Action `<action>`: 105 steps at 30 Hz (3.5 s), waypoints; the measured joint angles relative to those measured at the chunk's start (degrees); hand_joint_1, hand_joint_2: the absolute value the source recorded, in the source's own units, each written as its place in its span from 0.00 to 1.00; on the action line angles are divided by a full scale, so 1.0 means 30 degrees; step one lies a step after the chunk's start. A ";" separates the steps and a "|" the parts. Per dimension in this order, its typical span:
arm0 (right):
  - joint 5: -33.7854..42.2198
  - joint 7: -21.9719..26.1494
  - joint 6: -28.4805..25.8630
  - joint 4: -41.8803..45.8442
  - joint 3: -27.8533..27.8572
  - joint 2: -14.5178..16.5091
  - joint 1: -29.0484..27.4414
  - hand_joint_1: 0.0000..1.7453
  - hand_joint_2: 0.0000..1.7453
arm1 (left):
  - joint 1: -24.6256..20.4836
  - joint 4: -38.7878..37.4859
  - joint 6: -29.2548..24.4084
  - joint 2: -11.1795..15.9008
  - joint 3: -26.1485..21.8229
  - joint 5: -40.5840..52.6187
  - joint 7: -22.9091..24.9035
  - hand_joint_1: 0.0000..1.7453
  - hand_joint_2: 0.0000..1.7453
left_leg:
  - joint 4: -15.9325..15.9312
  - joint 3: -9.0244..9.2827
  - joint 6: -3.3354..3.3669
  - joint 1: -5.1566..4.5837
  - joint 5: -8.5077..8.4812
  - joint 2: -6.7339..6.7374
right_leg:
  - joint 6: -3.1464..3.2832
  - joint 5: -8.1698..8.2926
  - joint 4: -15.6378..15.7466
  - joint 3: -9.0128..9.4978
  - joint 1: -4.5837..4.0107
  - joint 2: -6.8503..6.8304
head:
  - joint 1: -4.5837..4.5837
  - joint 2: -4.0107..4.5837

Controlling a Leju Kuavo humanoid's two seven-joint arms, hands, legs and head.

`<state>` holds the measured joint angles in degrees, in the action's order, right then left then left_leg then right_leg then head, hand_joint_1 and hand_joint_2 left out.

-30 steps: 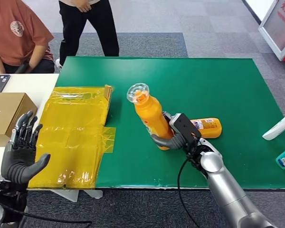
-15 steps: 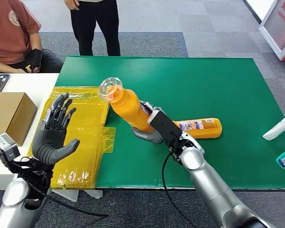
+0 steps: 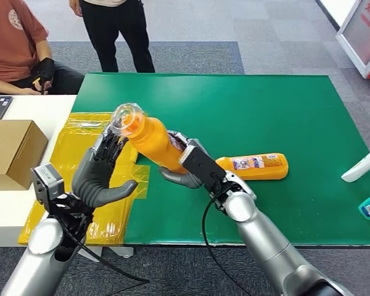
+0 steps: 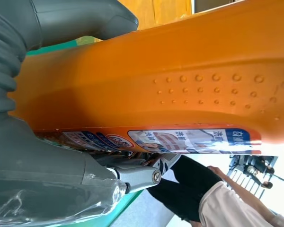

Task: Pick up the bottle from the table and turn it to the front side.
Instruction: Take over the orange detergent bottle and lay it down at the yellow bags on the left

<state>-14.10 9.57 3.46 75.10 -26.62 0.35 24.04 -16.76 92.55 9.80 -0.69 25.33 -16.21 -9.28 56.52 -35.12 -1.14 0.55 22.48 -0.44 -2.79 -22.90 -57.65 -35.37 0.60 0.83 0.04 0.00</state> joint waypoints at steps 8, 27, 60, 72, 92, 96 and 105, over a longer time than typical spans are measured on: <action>-0.0005 0.0069 -0.0051 0.0000 -0.0158 0.0040 0.0106 1.00 1.00 | -0.0610 -0.0217 -0.0922 -0.0135 0.1035 0.2139 -0.0049 0.00 1.00 | 0.0001 -0.0002 0.0000 0.0000 0.0000 0.0000 | -0.0001 0.0002 0.0000 -0.0001 0.0000 0.0000 | 0.0000 0.0000; -0.0020 0.0074 -0.0060 0.0000 -0.0253 0.0075 0.0155 1.00 1.00 | -0.1019 -0.0466 -0.1469 -0.0257 0.1555 0.2708 -0.0035 0.00 1.00 | 0.0001 -0.0003 0.0001 0.0000 -0.0001 0.0000 | -0.0010 0.0008 0.0000 0.0000 0.0000 0.0000 | 0.0000 0.0000; -0.0772 -0.0200 -0.0333 0.0124 -0.0585 0.0064 0.0119 1.00 1.00 | -0.1051 -0.0703 -0.4727 -0.0204 0.0020 0.3955 -0.0745 0.00 1.00 | 0.0002 -0.0008 0.0001 0.0000 -0.0001 0.0002 | -0.0011 0.0008 0.0000 -0.0008 0.0000 0.0001 | 0.0000 0.0000; -0.1025 0.0051 -0.0295 0.1348 -0.0810 -0.0025 -0.0084 1.00 1.00 | -0.1037 -0.0670 -0.3723 -0.0222 -0.0075 0.2322 -0.0789 0.00 1.00 | 0.0003 -0.0010 0.0002 0.0000 -0.0002 0.0002 | -0.0013 0.0011 0.0000 -0.0008 0.0000 0.0001 | 0.0000 0.0000; -0.1016 0.0060 -0.0315 0.1348 -0.0876 -0.0038 -0.0076 1.00 1.00 | -0.1026 -0.0676 -0.3226 -0.0337 0.0357 0.1750 -0.0410 0.00 1.00 | 0.0006 -0.0010 0.0005 -0.0001 -0.0004 0.0002 | -0.0017 0.0015 0.0001 -0.0011 0.0001 0.0001 | 0.0000 0.0000; -0.0991 0.0091 -0.0344 0.1348 -0.0876 -0.0038 -0.0053 1.00 1.00 | -0.1168 -0.0723 -0.3217 -0.0528 0.0765 0.1918 -0.0233 0.00 1.00 | 0.0007 -0.0010 0.0005 -0.0001 -0.0004 0.0002 | -0.0018 0.0016 0.0001 -0.0011 0.0005 0.0001 | 0.0000 0.0000; -0.1004 0.0237 -0.0361 0.1335 -0.0996 -0.0023 0.0066 1.00 1.00 | -0.1554 -0.0834 -0.2352 -0.0909 0.1784 0.0735 0.0231 0.00 1.00 | 0.0007 -0.0015 0.0005 -0.0002 -0.0004 0.0000 | -0.0019 0.0016 0.0001 -0.0010 0.0006 0.0001 | 0.0000 0.0000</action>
<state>-17.11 10.28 2.38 79.11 -29.61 0.28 24.24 -21.43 90.05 2.75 -3.41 30.69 -14.01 -8.59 56.54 -35.16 -1.13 0.54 22.47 -0.44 -2.84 -22.85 -57.65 -35.40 0.61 0.83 0.04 0.00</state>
